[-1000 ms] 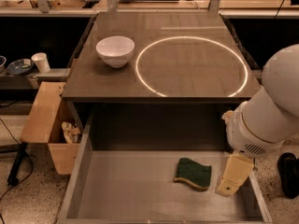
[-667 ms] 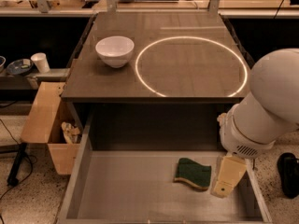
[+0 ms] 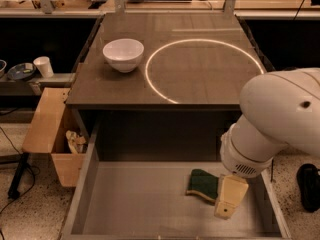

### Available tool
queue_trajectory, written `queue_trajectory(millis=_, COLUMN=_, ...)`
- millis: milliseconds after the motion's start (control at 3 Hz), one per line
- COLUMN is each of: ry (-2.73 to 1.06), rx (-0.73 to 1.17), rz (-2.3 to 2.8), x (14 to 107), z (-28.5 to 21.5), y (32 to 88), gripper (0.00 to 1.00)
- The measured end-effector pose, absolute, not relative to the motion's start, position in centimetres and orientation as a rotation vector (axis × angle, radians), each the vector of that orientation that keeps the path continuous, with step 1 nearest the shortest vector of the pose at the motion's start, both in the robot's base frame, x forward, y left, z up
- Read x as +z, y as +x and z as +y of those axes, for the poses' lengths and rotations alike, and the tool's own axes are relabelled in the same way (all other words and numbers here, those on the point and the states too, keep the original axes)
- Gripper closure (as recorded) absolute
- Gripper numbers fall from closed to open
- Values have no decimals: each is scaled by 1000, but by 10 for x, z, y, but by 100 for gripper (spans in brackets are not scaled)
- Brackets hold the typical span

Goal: Pick sponge from top drawer and place on counter

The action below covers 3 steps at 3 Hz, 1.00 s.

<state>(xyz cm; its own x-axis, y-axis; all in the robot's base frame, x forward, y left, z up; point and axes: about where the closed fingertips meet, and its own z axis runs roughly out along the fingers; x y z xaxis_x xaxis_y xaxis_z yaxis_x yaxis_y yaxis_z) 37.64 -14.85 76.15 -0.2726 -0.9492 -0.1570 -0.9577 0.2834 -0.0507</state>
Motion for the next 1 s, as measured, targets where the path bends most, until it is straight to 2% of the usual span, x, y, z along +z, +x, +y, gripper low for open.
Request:
queue_trajectory(millis=333, ry=-1807, rx=93, rz=2400, x=750, z=-142, y=376, gripper=0)
queue_trajectory(millis=667, ry=-1752, rx=-9, rz=2407, x=738, z=-127, y=402, gripper=0)
queue_trajectory(millis=1000, ry=-1757, rx=-16, rz=2404, x=733, z=-130, y=400, gripper=0)
